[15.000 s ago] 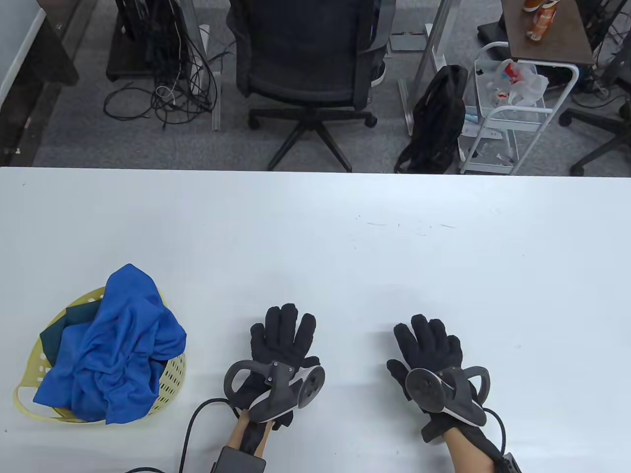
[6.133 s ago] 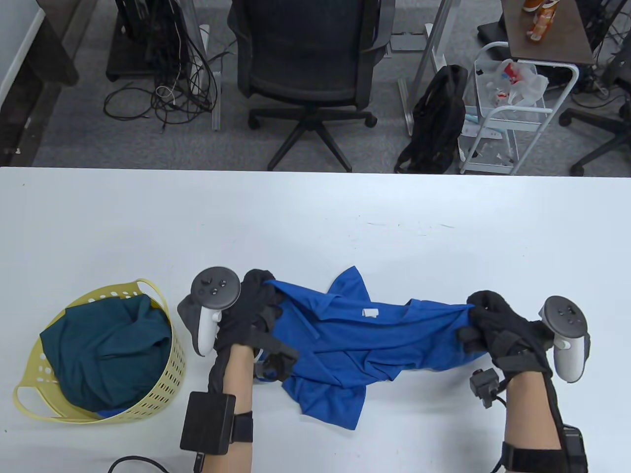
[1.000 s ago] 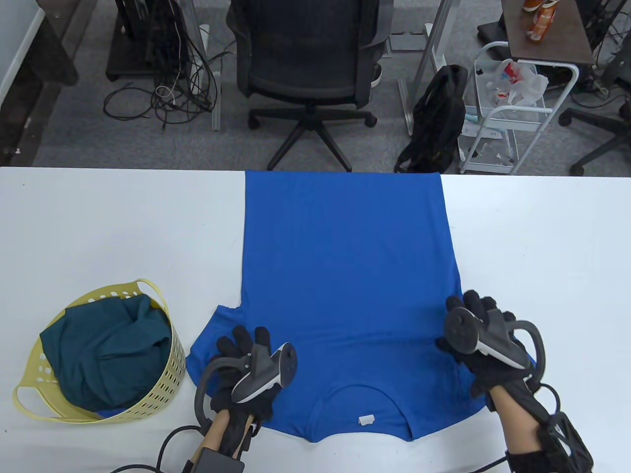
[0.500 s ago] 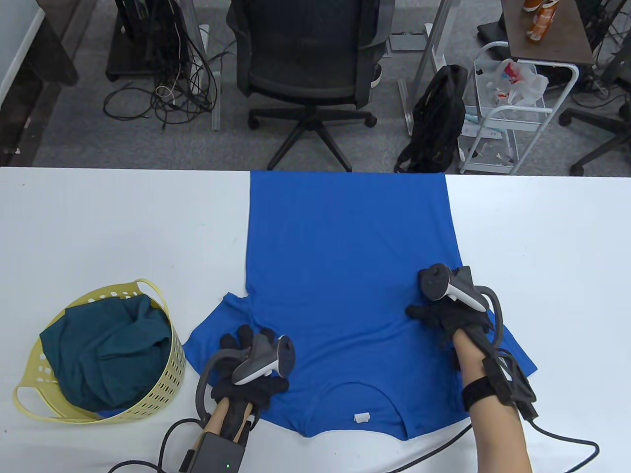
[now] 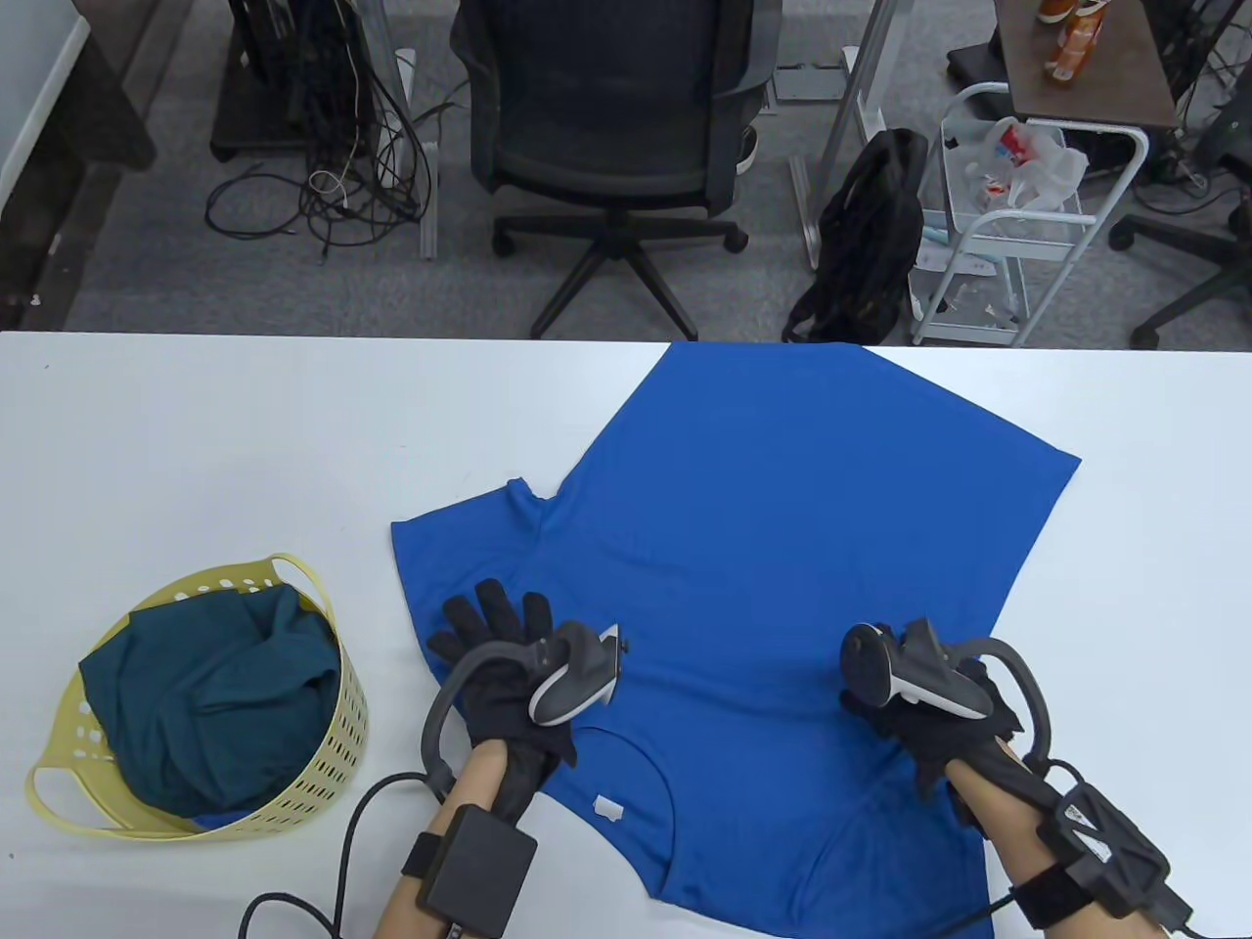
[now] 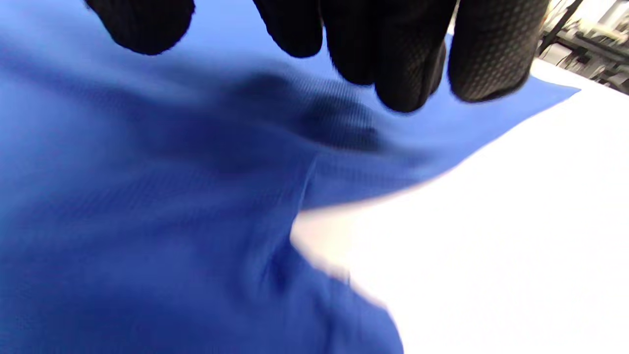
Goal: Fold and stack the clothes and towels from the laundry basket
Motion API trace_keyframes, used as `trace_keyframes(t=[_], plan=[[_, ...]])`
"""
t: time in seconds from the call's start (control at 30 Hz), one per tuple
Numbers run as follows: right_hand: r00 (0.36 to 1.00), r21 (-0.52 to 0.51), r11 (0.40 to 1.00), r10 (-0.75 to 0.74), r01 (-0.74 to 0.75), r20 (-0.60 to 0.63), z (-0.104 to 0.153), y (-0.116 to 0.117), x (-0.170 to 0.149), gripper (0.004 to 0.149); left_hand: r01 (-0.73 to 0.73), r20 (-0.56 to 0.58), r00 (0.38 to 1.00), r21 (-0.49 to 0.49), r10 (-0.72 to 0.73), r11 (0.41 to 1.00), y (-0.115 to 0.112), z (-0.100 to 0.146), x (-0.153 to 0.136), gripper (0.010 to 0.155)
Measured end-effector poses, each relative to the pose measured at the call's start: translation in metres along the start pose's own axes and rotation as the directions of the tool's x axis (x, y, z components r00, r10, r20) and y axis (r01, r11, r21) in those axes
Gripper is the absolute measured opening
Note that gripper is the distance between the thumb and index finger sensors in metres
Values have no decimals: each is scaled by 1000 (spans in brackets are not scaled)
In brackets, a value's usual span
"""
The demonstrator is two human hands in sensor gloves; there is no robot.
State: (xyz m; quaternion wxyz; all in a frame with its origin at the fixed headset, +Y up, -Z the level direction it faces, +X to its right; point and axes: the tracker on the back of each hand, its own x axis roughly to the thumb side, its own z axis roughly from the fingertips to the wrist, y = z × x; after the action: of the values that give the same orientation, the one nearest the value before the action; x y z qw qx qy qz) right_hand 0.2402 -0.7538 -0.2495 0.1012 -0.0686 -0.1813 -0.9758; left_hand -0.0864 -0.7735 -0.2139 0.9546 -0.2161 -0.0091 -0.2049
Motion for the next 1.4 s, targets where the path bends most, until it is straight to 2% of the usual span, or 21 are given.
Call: trace_keyframes(t=[0.03,0.07,0.13,0.17,0.23,0.27,0.33,0.4,0.5,0.6,0.63,0.83,0.93,1.0,1.07,1.13,1.17,1.23,1.3,1.33,1.4], plan=[[999,-36,999,-40,39,-13,-7,-5,-5,81,-89,52,995,21,87,996,-2,9,4,97],[994,-74,992,-103,101,-33,-21,-13,-13,82,-151,96,984,-17,152,988,-5,14,8,100],[979,-75,981,-186,180,-81,-45,-19,-24,82,-215,166,956,-164,242,963,-15,18,18,105],[964,-33,973,-233,230,-127,-60,-18,-30,83,-209,182,951,-216,250,954,-20,17,22,106],[937,60,952,-283,300,-204,-76,-13,-37,82,-162,182,960,-260,213,952,-29,13,27,107],[919,117,935,-296,335,-261,-83,-6,-41,80,-108,157,977,-220,144,969,-31,12,28,107],[902,192,917,-274,350,-333,-89,14,-41,79,-104,190,972,-189,140,976,-33,10,24,105],[907,241,906,-259,347,-332,-89,22,-41,79,-128,186,968,-200,166,971,-34,6,17,105],[919,136,948,-235,289,-315,-80,19,-40,82,-167,148,969,-188,196,968,-33,-1,6,102],[940,193,962,-124,193,-319,-66,17,-38,85,-175,65,981,-136,185,975,-30,-5,-6,101],[944,168,971,-112,170,-309,-59,17,-36,87,-169,41,984,-112,174,979,-30,-6,-9,101],[990,131,990,-37,55,-136,-10,16,-7,92,-65,-175,982,4,65,998,-32,-12,-35,95],[999,134,991,-20,24,-33,8,8,8,88,-24,-225,974,20,28,1000,-34,-14,-44,91],[997,91,993,-76,78,-27,8,-5,3,82,-29,-220,975,21,33,999,-32,-12,-48,92],[987,13,987,-161,161,-25,-1,-15,-7,85,-95,-189,977,41,101,995,-26,-5,-48,94],[980,-12,981,-196,196,-46,-27,-19,-25,89,-246,-86,964,53,250,968,-22,0,-45,102],[977,-1,979,-204,204,-55,-33,-18,-29,91,-299,-58,952,33,300,954,-22,0,-43,104],[949,111,953,-262,283,-175,-59,-7,-48,93,-398,6,915,-142,403,906,-28,-3,-34,109],[895,214,886,-348,412,-280,-73,7,-63,96,-372,35,916,-298,399,879,-36,-8,-26,112],[859,210,854,-402,477,-316,-77,16,-69,94,-350,39,923,-327,383,878,-40,-9,-23,112],[814,217,809,-452,547,-366,-80,33,-77,91,-286,74,946,-274,317,918,-41,-11,-22,114]])
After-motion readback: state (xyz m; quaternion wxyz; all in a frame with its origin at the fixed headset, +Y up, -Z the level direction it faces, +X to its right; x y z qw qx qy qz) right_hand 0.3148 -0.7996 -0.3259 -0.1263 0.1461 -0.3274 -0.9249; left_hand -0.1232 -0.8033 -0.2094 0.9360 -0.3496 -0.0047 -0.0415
